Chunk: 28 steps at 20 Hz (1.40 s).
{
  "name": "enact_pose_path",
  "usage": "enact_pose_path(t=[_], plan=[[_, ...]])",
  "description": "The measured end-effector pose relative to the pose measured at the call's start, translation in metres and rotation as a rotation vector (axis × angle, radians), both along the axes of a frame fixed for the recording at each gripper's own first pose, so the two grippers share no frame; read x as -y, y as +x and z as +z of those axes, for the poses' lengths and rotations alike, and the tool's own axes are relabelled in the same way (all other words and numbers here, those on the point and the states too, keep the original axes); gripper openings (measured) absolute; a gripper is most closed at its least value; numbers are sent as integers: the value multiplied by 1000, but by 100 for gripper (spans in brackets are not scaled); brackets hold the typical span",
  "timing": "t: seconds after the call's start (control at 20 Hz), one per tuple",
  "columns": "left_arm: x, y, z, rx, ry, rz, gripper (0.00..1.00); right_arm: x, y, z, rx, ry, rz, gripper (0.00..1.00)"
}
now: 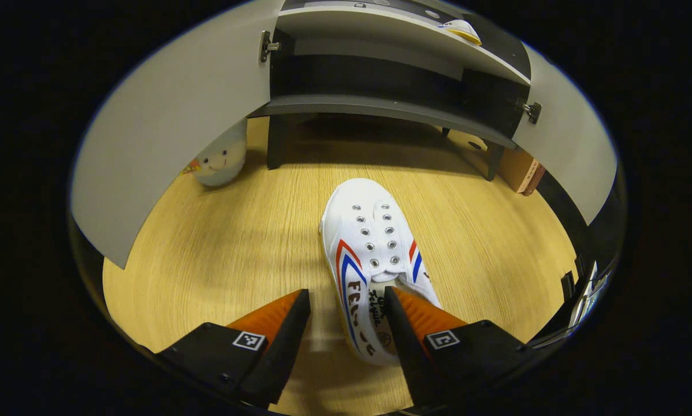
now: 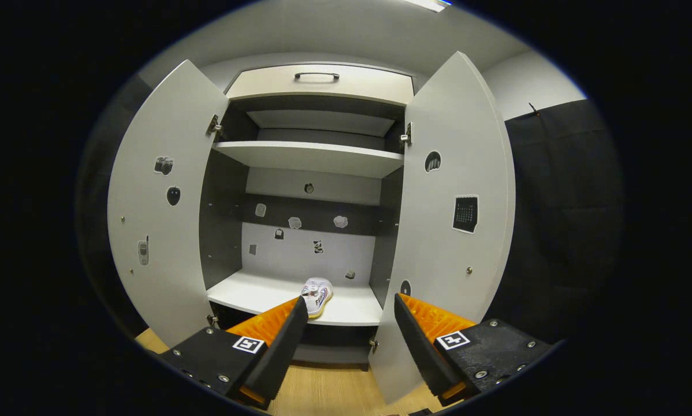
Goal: Grab one shoe with the right hand and put it into the shoe cabinet, grab the other shoe with the left hand and put it into the shoe cabinet; then close the right door with the right hand and the left door with the left hand.
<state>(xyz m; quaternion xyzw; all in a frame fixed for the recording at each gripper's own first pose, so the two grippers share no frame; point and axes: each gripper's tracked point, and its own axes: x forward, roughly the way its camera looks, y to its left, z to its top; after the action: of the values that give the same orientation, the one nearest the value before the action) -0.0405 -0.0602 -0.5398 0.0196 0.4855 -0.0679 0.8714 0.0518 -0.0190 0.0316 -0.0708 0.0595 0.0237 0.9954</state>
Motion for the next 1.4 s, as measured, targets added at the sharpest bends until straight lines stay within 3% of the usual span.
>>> enact_pose_path(t=[0.15, 0.2, 0.25, 0.4, 0.45, 0.65, 0.8, 1.15, 1.4], plan=[[10, -1, -2, -19, -12, -16, 58, -1, -2, 2, 6, 0, 2, 93], [9, -2, -2, -29, -4, -27, 51, 0, -1, 2, 8, 0, 2, 93], [4, 1, -3, -33, 30, -26, 51, 0, -2, 2, 8, 2, 2, 93], [-3, -3, -4, -86, 69, 29, 23, 3, -6, 3, 7, 18, 2, 93], [-1, 3, -6, -61, 55, 39, 8, 3, -7, 3, 5, 18, 3, 93], [-8, 12, -3, -51, 35, 35, 6, 7, -12, 9, 25, 12, 0, 93], [-10, 21, 10, -66, -36, 67, 6, 7, -14, 12, 37, 38, 1, 93], [-13, 38, 21, -43, -111, 33, 7, 4, -18, 13, 50, 59, 16, 93], [-29, 70, 91, 58, -182, 54, 6, 1, -23, 17, 65, 72, 26, 93]])
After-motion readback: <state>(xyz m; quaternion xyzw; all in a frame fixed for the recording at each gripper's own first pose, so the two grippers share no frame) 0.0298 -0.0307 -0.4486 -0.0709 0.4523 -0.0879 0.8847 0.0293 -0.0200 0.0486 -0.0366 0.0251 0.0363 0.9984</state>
